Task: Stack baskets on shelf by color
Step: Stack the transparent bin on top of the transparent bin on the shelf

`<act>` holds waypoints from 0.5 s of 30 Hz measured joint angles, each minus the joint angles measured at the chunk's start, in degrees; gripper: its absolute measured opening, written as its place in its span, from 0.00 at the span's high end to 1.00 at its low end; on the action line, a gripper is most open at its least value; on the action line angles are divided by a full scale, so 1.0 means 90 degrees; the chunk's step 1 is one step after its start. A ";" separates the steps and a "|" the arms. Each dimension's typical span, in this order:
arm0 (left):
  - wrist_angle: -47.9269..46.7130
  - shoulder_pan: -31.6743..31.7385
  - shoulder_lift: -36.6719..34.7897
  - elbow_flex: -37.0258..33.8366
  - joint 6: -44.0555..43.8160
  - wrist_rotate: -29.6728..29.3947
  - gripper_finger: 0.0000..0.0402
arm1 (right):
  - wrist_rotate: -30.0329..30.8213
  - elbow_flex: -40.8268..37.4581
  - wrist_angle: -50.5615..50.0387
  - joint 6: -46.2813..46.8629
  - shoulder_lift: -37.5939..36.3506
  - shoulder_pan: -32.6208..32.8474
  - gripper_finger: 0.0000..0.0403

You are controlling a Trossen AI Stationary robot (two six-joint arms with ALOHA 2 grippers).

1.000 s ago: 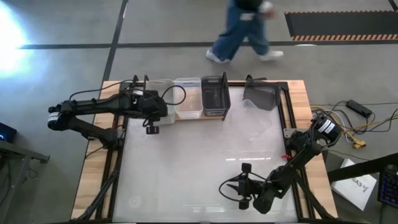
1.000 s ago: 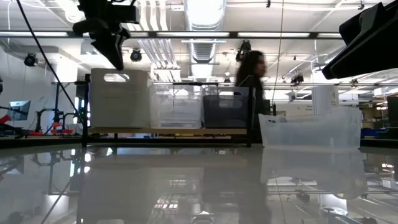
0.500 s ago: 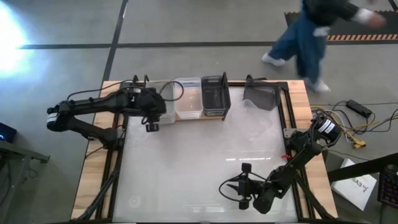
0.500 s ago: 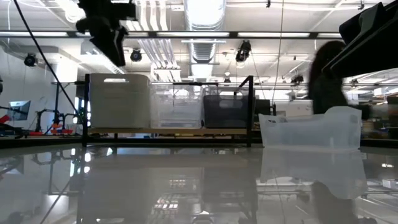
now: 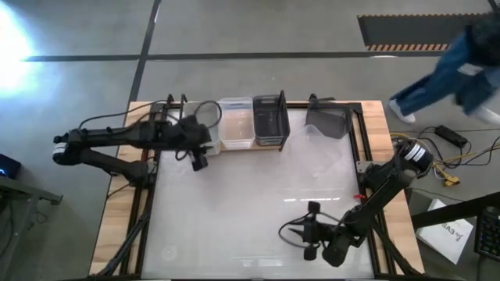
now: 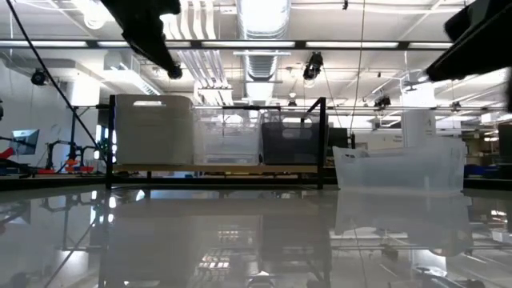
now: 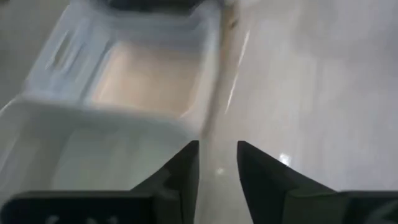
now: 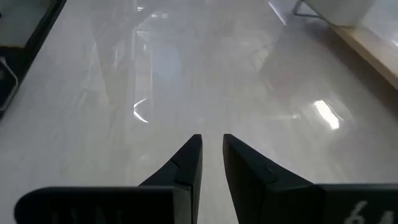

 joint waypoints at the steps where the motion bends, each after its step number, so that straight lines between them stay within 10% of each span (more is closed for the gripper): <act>1: 0.0293 -0.0185 0.0035 -0.0077 0.0004 -0.0004 0.79 | 0.0000 0.0040 -0.0460 0.0363 -0.0200 0.0038 0.86; 9: 0.3253 -0.2318 0.0052 -0.0841 0.0032 -0.1120 0.91 | -0.0126 0.0298 -0.5320 0.4070 -0.1709 0.0233 0.86; 15: 0.4692 -0.3784 0.0272 -0.1473 0.0222 -0.1414 0.94 | -0.1348 0.0229 -0.6243 0.3177 -0.2261 -0.0576 0.86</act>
